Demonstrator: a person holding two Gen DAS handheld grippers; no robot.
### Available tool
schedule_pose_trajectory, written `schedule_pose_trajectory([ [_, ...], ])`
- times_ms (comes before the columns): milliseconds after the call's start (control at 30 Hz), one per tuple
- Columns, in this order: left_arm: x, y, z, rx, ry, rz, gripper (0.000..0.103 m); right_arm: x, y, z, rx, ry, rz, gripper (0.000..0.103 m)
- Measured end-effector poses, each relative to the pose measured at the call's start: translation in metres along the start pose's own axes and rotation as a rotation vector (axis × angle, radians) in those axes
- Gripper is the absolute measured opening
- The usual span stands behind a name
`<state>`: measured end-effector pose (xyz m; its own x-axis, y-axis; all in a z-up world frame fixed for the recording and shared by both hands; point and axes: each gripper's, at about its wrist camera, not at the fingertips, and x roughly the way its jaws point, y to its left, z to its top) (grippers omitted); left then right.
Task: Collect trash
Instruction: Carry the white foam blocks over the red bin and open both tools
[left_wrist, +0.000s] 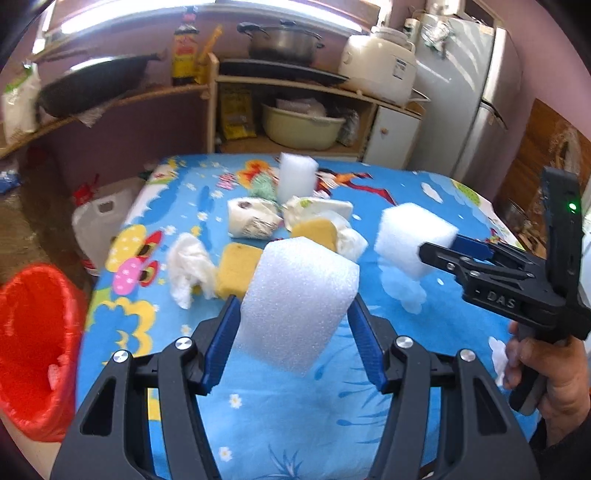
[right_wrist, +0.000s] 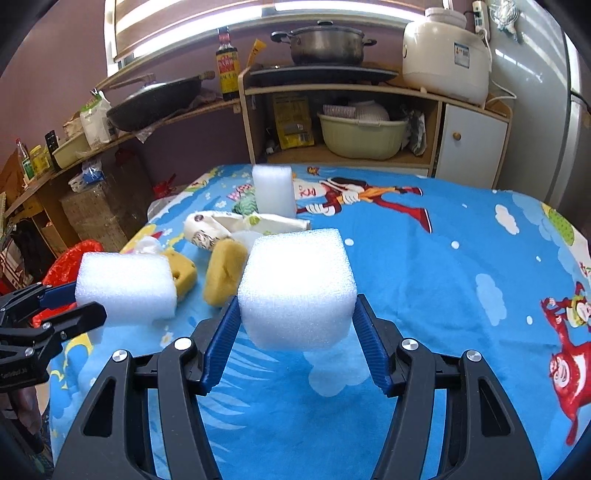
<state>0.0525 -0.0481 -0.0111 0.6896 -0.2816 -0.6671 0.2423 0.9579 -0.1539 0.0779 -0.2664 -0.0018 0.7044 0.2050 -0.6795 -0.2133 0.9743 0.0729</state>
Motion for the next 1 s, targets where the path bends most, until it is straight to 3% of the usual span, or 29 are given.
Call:
schedule_pose_trajectory([
  [333,-0.030,0.025,0.003,-0.077,-0.062,0.068,0.058,-0.009,0.027,0.008,-0.035,-0.021,0.038,0.059],
  [1000,-0.079,0.113,-0.007,-0.220,-0.137,0.168,0.058,0.007,0.103,0.029,-0.128,-0.020,0.113,0.059],
])
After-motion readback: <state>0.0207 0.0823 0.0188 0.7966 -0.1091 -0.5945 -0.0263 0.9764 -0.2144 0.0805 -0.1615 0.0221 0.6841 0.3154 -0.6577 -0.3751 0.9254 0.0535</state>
